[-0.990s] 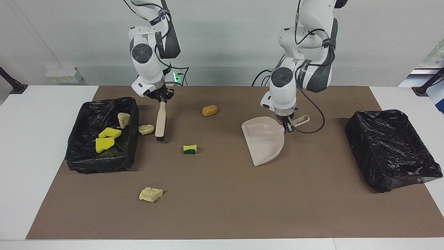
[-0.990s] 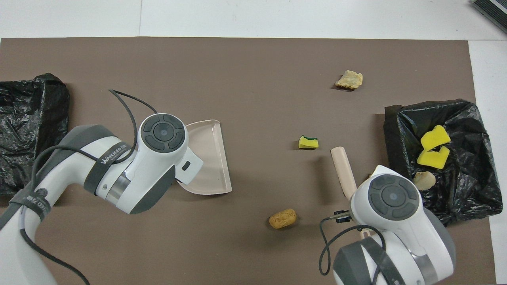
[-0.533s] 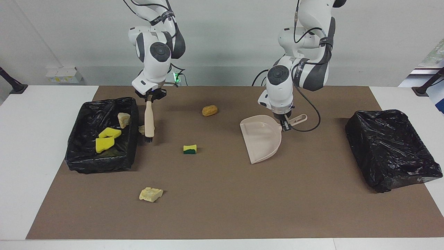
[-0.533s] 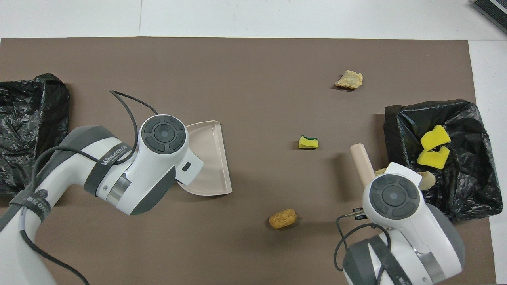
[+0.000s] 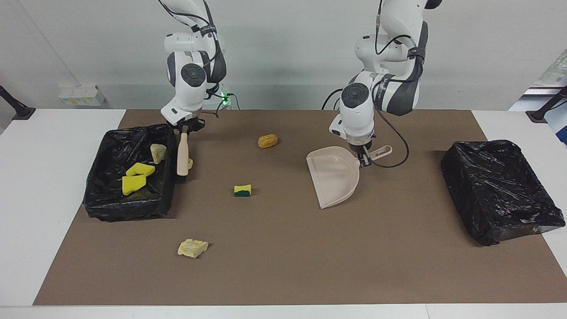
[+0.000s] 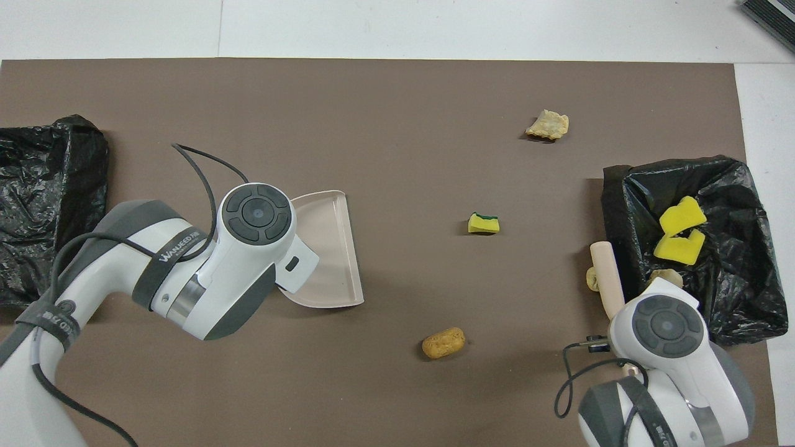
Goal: Sweep and dump trash in bin
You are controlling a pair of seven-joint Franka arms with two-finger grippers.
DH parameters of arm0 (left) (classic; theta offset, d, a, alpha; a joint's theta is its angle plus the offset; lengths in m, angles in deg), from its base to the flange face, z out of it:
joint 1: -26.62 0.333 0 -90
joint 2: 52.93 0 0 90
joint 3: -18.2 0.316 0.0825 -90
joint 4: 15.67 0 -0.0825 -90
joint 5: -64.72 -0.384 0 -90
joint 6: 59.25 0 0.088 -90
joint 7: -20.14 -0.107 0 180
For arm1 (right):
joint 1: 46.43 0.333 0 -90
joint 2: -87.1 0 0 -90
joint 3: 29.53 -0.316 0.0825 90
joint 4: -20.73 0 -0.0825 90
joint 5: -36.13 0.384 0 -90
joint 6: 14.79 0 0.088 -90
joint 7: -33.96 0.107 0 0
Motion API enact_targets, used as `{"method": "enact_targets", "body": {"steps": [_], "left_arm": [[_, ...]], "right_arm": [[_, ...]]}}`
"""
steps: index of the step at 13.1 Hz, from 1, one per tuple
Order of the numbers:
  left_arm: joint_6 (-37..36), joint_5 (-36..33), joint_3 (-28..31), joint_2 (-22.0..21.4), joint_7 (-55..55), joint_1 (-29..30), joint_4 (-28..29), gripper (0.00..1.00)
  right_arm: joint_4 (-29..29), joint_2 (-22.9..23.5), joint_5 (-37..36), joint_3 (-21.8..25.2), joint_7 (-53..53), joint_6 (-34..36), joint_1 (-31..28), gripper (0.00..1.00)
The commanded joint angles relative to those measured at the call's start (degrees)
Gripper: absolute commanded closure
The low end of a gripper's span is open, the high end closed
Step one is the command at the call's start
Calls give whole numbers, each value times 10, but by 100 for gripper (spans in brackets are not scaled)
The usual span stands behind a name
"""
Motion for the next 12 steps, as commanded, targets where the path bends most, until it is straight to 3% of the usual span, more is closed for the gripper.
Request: {"method": "enact_targets", "body": {"steps": [1, 3, 6, 9, 12], "left_arm": [[18, 0, 5, -18, -8, -5, 27, 100], [19, 0, 5, -18, -8, -3, 27, 100], [19, 0, 5, -18, -7, -1, 27, 100], [20, 1, 5, -17, -7, 1, 27, 100], [21, 1, 5, -17, -6, 1, 27, 100]], "right_arm": [[-38, 35, 130, -6, -40, -4, 14, 100], [-87, 76, 216, -6, -63, -2, 36, 100], [-155, 108, 298, -6, -43, 13, 119, 100], [-243, 116, 293, -4, -7, 98, 140, 100], [-258, 107, 230, 0, -22, 137, 122, 100]]}}
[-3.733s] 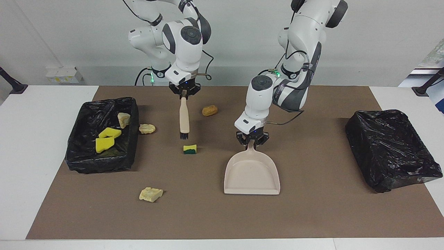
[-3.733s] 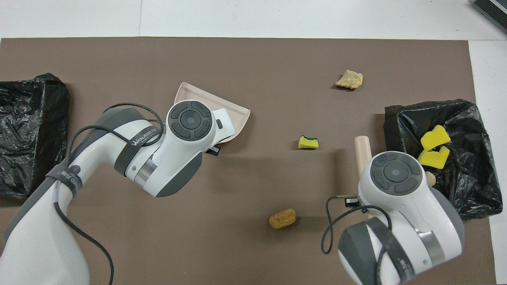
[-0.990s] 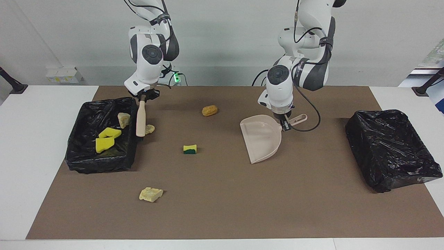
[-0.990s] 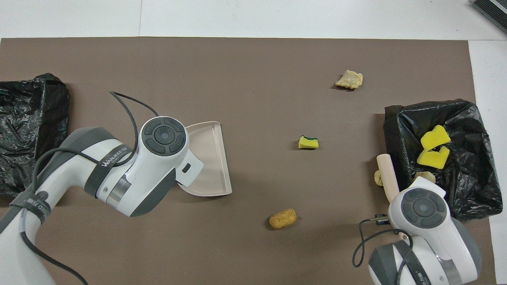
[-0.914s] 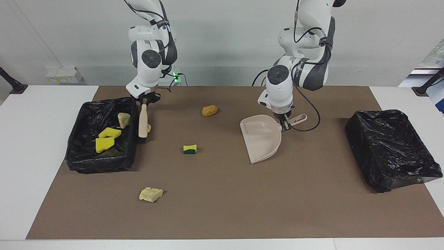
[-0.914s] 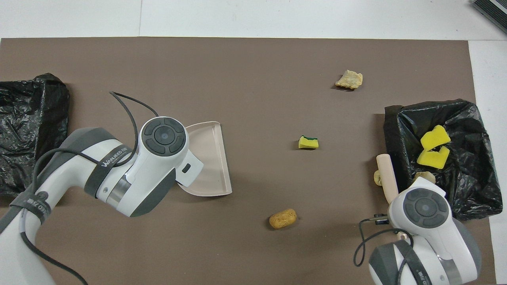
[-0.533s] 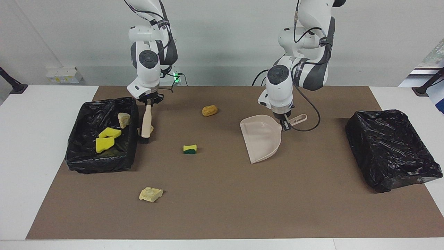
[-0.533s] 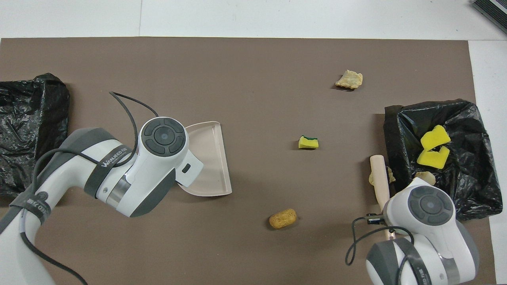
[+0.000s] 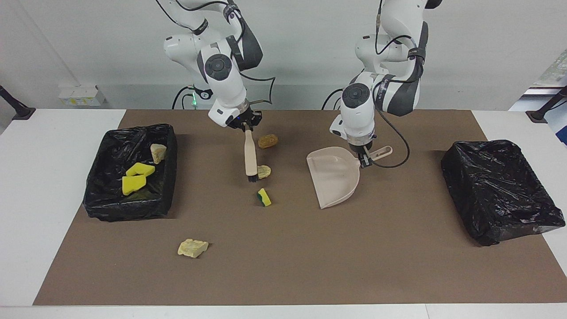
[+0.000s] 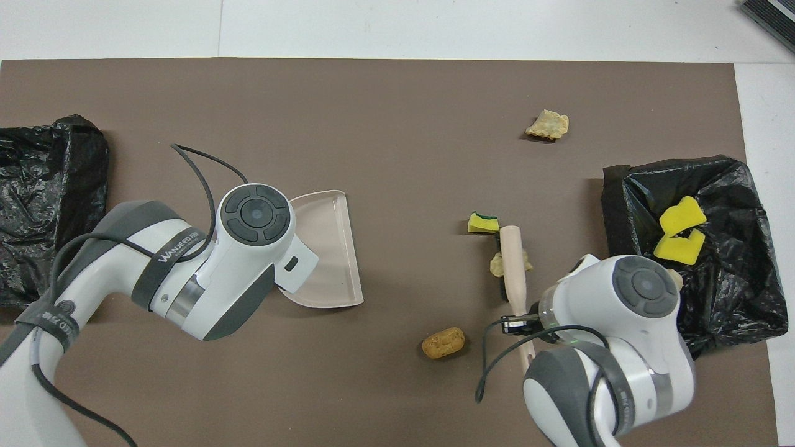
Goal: Sweep and dump trash in bin
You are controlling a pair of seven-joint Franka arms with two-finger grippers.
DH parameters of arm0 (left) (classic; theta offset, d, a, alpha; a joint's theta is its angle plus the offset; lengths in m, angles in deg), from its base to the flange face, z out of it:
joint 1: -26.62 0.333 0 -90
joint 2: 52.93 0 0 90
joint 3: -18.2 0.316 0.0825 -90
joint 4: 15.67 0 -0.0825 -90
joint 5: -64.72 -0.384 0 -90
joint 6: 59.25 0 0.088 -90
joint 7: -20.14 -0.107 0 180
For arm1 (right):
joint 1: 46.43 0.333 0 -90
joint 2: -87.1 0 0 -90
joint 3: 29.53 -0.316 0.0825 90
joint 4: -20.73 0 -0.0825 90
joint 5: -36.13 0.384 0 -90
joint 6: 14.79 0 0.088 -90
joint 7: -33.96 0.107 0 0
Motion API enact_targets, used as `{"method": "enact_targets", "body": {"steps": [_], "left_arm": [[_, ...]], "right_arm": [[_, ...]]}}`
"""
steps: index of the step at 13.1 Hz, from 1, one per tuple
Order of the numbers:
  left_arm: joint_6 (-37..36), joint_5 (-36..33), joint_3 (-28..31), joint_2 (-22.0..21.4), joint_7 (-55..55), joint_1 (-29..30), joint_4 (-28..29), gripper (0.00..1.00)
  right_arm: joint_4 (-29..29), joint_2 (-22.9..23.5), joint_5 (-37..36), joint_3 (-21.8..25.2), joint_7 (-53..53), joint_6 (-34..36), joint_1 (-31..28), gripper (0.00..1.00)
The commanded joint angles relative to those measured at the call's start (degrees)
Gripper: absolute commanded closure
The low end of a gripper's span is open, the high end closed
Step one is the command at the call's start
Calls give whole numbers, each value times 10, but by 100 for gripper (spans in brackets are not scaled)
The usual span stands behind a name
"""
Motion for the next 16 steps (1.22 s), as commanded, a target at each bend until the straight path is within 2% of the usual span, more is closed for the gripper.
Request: {"method": "enact_targets", "body": {"steps": [1, 5, 7, 9, 12, 16], "left_arm": [[14, 1, 3, -17, -6, 1, 23, 100], [15, 2, 3, -18, -7, 1, 30, 100], [16, 3, 3, -21, -7, 2, 35, 100], [22, 3, 3, -22, -7, 2, 38, 100], [27, 4, 4, -22, -7, 2, 40, 100], [32, 4, 4, -22, -7, 8, 42, 100]], "right_arm": [[-11, 1, -48, 2, -15, 12, -24, 100], [-1, 16, -80, 1, -37, -52, -39, 100], [-2, 57, -103, -2, -37, -97, -34, 100], [-27, 112, -112, -2, -42, -138, -32, 100], [-110, 188, -144, -4, -44, -125, -24, 100], [-125, 202, -131, -5, -39, -112, 31, 100]]}}
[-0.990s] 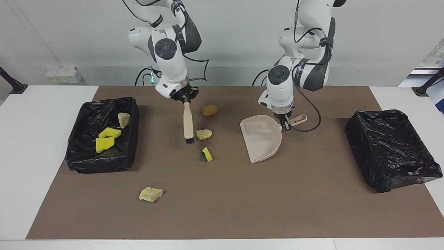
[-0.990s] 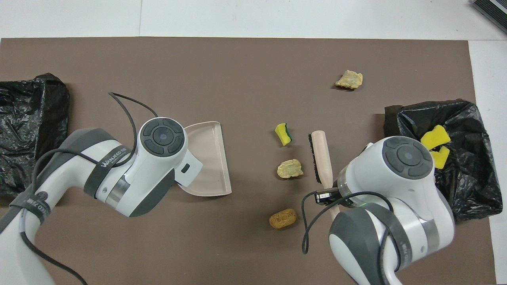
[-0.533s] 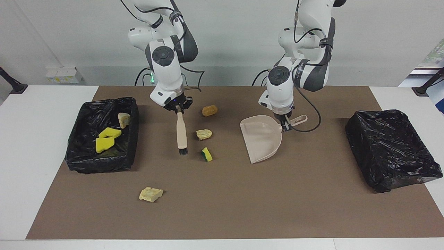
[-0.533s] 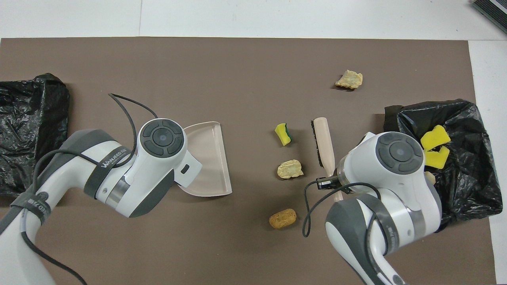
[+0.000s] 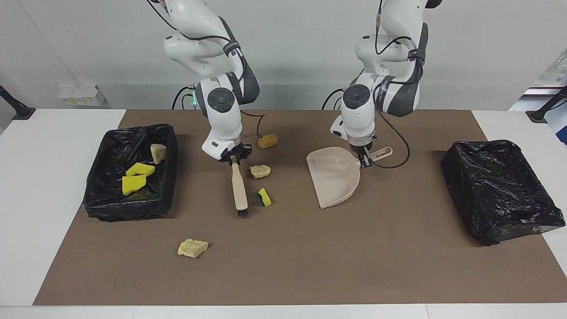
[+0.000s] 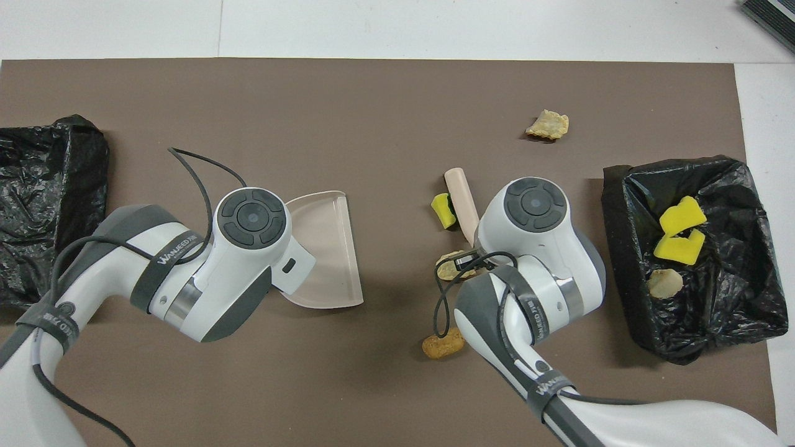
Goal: Sweep and dump trash in bin
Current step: 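Sweep the sponge and crusts into the dustpan with the right gripper's brush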
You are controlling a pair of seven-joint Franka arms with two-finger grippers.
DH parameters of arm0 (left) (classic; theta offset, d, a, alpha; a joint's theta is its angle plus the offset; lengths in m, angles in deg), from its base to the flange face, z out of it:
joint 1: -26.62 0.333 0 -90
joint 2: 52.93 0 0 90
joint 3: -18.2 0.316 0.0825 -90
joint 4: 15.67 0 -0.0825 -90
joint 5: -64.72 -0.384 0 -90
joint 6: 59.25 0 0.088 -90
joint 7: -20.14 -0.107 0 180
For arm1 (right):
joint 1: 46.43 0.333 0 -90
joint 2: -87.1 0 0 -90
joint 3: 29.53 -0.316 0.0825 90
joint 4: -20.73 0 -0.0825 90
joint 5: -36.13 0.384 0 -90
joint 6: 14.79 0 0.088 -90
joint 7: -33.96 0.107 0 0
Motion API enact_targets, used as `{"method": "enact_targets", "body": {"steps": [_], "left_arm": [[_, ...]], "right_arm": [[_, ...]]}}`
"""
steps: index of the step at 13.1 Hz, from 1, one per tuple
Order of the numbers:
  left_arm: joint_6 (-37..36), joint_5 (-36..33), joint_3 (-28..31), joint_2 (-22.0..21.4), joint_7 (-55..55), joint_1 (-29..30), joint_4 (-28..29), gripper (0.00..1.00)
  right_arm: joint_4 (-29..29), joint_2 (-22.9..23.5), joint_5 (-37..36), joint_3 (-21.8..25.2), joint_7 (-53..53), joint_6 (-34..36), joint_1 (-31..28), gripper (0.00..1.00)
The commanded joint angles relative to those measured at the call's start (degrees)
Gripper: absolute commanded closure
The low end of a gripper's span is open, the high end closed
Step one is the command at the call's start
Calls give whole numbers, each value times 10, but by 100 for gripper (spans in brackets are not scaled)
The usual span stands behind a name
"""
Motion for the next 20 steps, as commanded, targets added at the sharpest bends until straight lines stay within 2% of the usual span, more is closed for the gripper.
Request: {"method": "enact_targets", "body": {"steps": [1, 4, 6, 9, 10, 12, 15, 17, 20], "left_arm": [[16, 4, 0, -20, -7, 6, 28, 100], [16, 4, 0, -21, -7, 6, 31, 100], [16, 4, 0, -21, -7, 6, 32, 100], [16, 4, 0, -25, -7, 7, 34, 100], [16, 4, 0, -24, -7, 7, 34, 100], [16, 4, 0, -25, -6, 7, 34, 100], [16, 4, 0, -25, -7, 8, 34, 100], [17, 4, 0, -25, -6, 8, 34, 100], [22, 4, 0, -27, -7, 8, 39, 100]], "right_arm": [[-21, 7, 16, -2, -7, 30, 24, 100], [-43, 31, 120, -2, -9, 21, 67, 100], [-43, 41, 192, -9, -29, 0, 73, 100], [-45, 39, 374, -15, -96, -4, 77, 100], [-46, 33, 404, -15, -98, -3, 79, 100], [-42, 11, 404, -14, -100, 16, 72, 100], [-37, -25, 389, -8, -97, 85, 37, 100], [-29, -56, 345, -8, -65, 130, 9, 100], [-3, -112, 263, -8, 44, 202, -6, 100]]}}
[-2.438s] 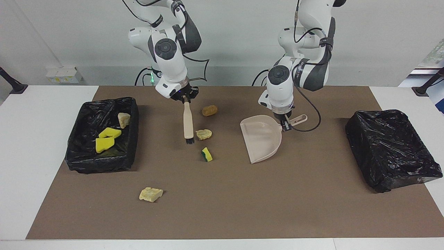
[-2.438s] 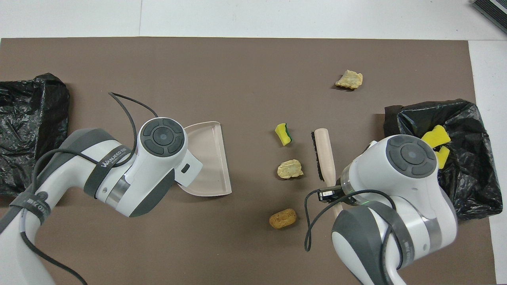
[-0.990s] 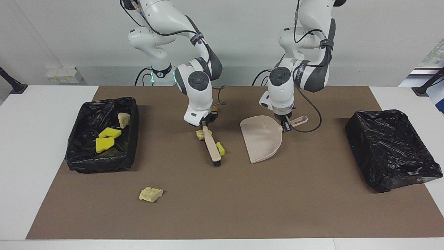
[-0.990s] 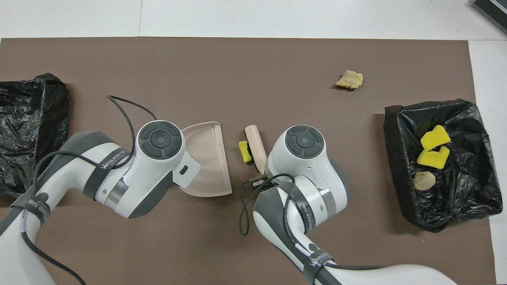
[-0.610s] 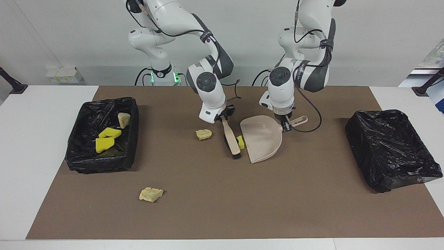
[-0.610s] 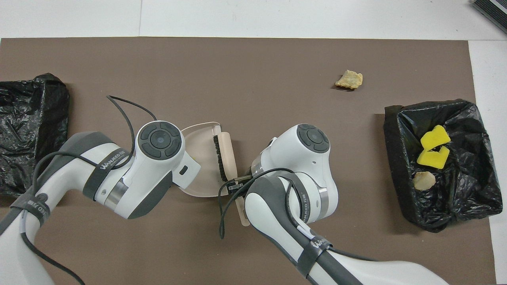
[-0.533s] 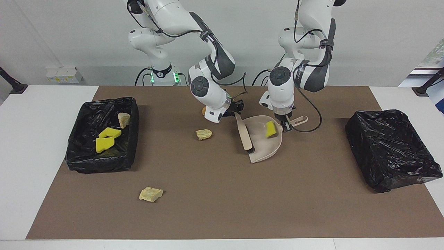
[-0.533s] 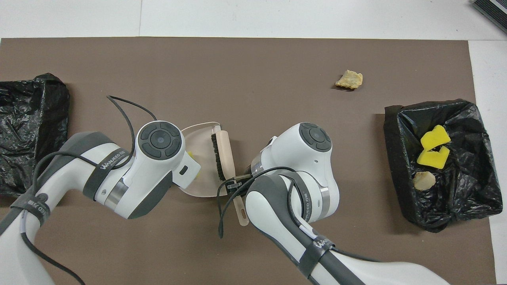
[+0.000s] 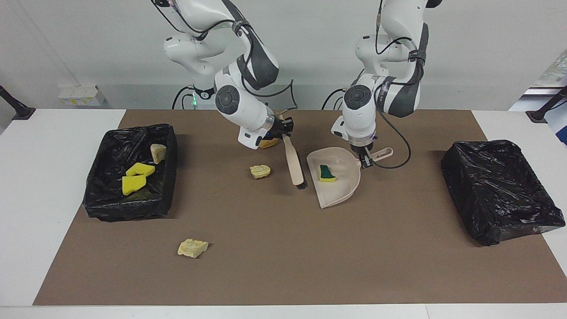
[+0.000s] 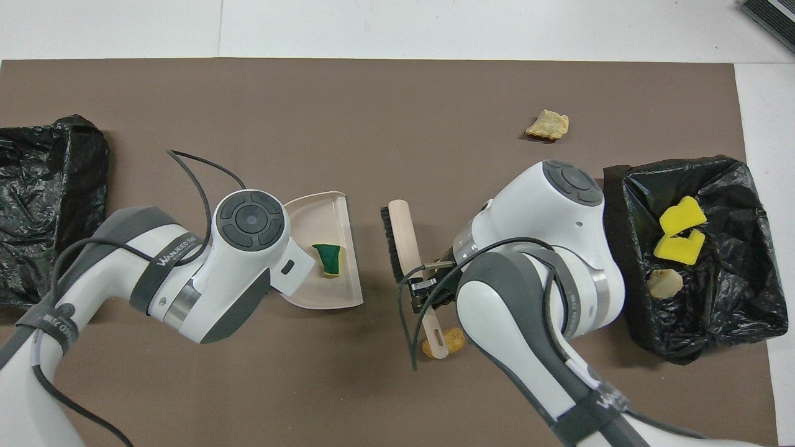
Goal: Sweep and dump trash in bin
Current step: 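Move the brush with the right gripper to the crusts nearer the robot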
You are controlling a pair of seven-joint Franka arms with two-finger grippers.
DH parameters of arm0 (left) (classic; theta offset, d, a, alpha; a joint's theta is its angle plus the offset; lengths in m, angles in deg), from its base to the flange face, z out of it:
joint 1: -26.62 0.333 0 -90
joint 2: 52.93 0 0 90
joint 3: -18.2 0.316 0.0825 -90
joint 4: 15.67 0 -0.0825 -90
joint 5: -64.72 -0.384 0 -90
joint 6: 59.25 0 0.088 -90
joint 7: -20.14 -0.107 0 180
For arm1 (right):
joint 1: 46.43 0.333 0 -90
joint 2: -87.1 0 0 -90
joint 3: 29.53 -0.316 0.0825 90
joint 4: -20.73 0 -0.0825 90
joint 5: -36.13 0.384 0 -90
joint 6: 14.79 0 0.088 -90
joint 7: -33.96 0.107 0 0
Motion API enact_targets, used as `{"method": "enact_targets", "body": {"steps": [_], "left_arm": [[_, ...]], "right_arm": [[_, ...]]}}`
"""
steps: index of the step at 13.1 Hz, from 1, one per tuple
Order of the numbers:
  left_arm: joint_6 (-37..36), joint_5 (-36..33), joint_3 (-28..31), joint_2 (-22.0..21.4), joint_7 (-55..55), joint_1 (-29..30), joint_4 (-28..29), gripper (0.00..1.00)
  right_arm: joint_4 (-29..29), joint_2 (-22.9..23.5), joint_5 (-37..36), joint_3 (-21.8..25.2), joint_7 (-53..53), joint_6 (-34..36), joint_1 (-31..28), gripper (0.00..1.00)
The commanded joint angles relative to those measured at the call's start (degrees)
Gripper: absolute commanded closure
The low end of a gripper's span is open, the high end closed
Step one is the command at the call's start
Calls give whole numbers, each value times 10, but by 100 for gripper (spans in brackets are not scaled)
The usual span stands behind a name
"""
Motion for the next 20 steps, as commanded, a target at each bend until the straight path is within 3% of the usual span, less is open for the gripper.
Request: {"method": "enact_targets", "body": {"steps": [1, 7, 10, 12, 15, 18, 20], "left_arm": [[17, 3, -1, -26, -7, 7, 33, 100], [45, 3, -1, -32, -7, 8, 49, 100], [58, 3, 0, -36, -7, 8, 59, 100], [59, 3, 0, -36, -7, 8, 59, 100], [58, 3, 2, -36, -7, 9, 60, 100], [54, 3, 3, -49, -21, 8, 78, 100], [50, 3, 2, -52, -40, 8, 82, 100]], "right_arm": [[54, -66, -57, -6, 103, 32, -2, 100], [158, -148, -71, -11, 396, 33, 51, 100], [211, -192, -68, -11, 589, 12, 96, 100], [243, -215, -34, -11, 642, -23, 121, 100], [261, -174, -14, -11, 733, -143, 217, 100], [255, -98, -30, -11, 711, -226, 227, 100], [226, -68, -54, -10, 662, -238, 219, 100]]}}
